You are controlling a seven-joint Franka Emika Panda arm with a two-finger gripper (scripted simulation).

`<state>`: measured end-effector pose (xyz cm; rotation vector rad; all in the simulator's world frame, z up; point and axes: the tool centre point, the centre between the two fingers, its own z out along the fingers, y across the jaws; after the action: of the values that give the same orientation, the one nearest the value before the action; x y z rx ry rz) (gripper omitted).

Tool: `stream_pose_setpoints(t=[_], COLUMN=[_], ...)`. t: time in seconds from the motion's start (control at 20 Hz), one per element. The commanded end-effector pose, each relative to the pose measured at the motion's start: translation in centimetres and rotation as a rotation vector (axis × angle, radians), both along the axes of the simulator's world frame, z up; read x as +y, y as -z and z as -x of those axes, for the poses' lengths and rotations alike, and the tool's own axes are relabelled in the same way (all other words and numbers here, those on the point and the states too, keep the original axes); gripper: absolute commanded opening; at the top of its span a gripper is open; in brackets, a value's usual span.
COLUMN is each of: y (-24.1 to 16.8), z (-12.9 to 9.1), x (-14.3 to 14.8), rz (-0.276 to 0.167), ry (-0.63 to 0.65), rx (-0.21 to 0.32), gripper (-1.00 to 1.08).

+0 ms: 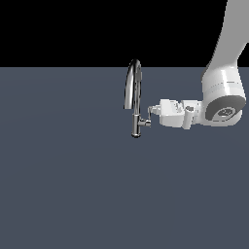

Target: Turn on the faucet by rotating a designated handle.

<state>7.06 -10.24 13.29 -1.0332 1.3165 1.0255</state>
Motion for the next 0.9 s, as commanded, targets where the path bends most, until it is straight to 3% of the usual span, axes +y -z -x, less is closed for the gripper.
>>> stream_pose_setpoints(t=[0.0,0.25,0.85], y=[-0.5,-0.4,1.5], z=[0.8,1.1,5.2], x=[0.2,0.8,1.3], rz=[-0.004,-0.004,-0.004], ry=[-0.006,-0.007,-0.007], rx=[-0.002,-0.002,-0.002], gripper=[-1.00,-1.00,-1.00])
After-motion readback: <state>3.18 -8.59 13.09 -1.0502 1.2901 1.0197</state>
